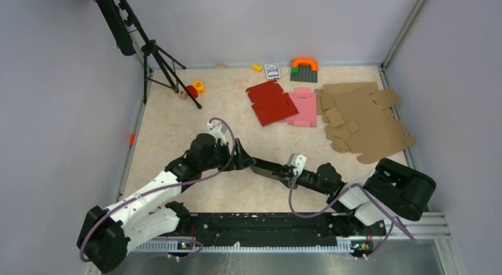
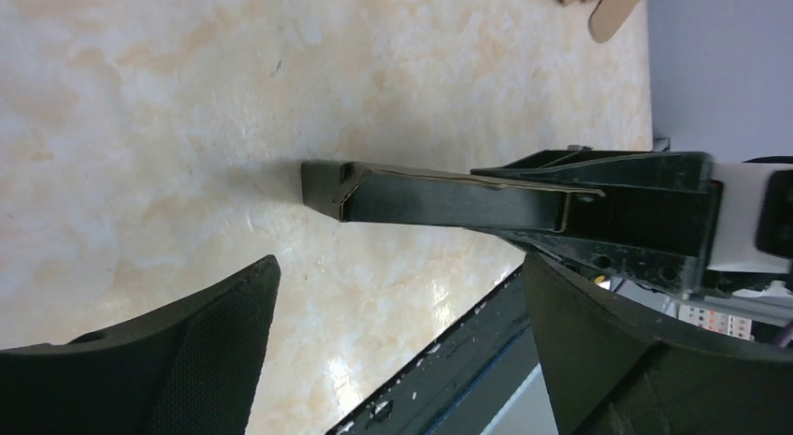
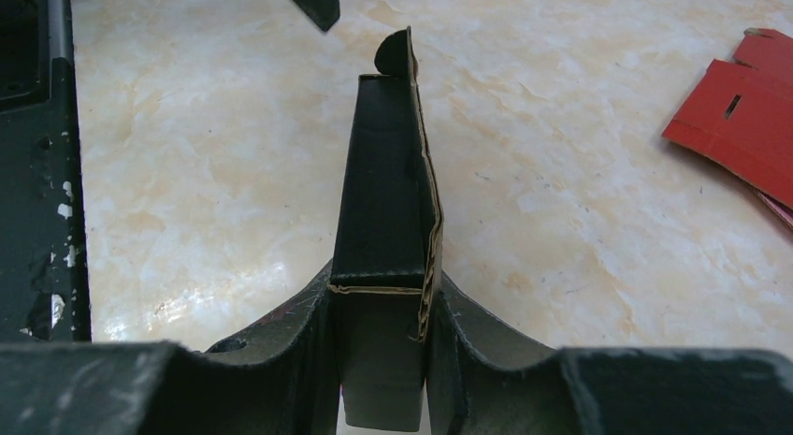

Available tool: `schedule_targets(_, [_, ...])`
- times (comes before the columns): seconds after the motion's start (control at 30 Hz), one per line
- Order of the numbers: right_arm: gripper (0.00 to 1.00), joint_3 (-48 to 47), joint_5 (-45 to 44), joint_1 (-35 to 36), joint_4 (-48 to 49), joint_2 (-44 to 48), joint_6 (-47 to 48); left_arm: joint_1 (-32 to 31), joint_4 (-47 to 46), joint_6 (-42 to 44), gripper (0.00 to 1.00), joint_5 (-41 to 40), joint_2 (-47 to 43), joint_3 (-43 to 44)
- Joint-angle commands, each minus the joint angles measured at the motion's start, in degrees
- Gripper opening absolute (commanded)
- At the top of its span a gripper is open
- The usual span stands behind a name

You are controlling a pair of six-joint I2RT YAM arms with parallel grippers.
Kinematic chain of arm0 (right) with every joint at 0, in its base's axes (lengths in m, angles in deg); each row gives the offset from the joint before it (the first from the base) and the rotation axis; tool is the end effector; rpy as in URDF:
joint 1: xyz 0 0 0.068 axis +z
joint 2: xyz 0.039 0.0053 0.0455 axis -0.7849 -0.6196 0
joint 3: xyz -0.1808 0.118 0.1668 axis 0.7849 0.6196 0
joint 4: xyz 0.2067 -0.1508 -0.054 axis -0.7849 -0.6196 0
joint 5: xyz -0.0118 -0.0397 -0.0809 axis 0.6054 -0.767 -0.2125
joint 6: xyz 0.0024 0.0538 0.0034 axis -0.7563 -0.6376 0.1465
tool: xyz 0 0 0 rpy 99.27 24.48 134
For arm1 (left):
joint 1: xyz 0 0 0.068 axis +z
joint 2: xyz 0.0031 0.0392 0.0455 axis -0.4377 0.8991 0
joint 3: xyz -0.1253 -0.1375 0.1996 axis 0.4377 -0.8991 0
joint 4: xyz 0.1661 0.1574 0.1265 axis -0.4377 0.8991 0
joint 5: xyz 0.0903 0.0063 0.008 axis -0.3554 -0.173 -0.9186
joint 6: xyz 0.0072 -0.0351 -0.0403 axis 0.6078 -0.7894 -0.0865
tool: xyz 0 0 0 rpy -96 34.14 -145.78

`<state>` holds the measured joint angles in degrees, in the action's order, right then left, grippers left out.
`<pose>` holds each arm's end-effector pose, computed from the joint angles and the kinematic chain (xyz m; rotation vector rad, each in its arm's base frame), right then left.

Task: Fold the paper box
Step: Close the paper box at the center of the board.

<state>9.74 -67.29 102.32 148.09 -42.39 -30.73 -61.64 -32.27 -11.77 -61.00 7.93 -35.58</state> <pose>0.1188 0.1584 0.1350 -0.9935 1.4277 0.7799 0.1653 -0.1310 0.2153 -0.0078 2.3669 -1.0602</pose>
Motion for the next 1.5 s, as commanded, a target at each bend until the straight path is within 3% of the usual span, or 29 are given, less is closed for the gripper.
schedule_targets(0.0, [0.19, 1.7, 3.6, -2.2, 5.9, -0.9, -2.5, 1.7, -4.7, 7.9, 0.99, -1.8, -6.9, -0.5])
schedule_targets(0.27, [0.17, 2.8, 6.3, -4.4, 5.6, 3.9, -4.7, 4.9, -6.1, 16.1, 0.99, 5.7, -8.7, -0.7])
schedule_targets(0.37, [0.17, 2.1, 8.3, -5.1, -0.1, 9.4, -5.2, 4.9, -16.0, 22.6, 0.99, 12.4, -10.0, -5.1])
schedule_targets(0.53, [0.16, -0.9, 10.6, -5.8, -15.6, 21.5, -4.9, 4.8, -30.6, 22.3, 0.99, 14.6, -11.7, -11.4])
schedule_targets(0.7, [0.16, -4.9, 15.0, -6.9, -28.3, 31.0, -6.0, 4.8, -39.6, 22.7, 0.99, 23.8, -8.7, -11.5])
schedule_targets(0.8, [0.16, -7.0, 16.5, -7.0, -31.6, 33.6, -9.1, 4.7, -45.8, 21.1, 0.99, 31.4, -5.4, -11.3])
schedule_targets(0.97, [0.16, -9.5, 20.2, -7.0, -30.3, 31.6, -11.9, 4.6, -48.7, 21.9, 0.98, 33.0, -2.9, -11.5])
schedule_targets(1.07, [0.18, -10.2, 20.9, -7.0, -28.3, 28.7, -12.9, 4.5, -48.7, 23.9, 0.83, 34.2, -2.3, -11.3])
schedule_targets(1.2, [0.26, -11.8, 18.4, -7.0, -30.5, 26.6, -12.3, 4.4, -47.8, 26.5, 0.41, 34.8, -0.3, -11.1])
schedule_targets(1.27, [0.27, -12.2, 17.9, -7.1, -32.2, 26.0, -11.1, 4.1, -47.6, 28.1, 0.35, 34.5, 0.7, -11.4])
schedule_targets(1.3, [0.27, -12.0, 17.9, -7.1, -32.1, 25.7, -10.6, 3.9, -48.0, 28.6, 0.41, 34.4, 1.3, -11.7])
schedule_targets(1.37, [0.26, -10.7, 19.0, -7.1, -29.3, 25.2, -9.9, 3.4, -48.3, 29.8, 0.65, 34.6, 2.1, -11.8])
schedule_targets(1.4, [0.26, -10.1, 19.6, -7.1, -27.6, 24.7, -9.8, 3.1, -48.2, 30.6, 0.71, 34.7, 2.5, -11.8])
schedule_targets(1.47, [0.25, -10.2, 21.2, -7.1, -27.0, 23.4, -9.1, 2.5, -47.0, 32.6, 0.74, 35.6, 3.6, -11.0])
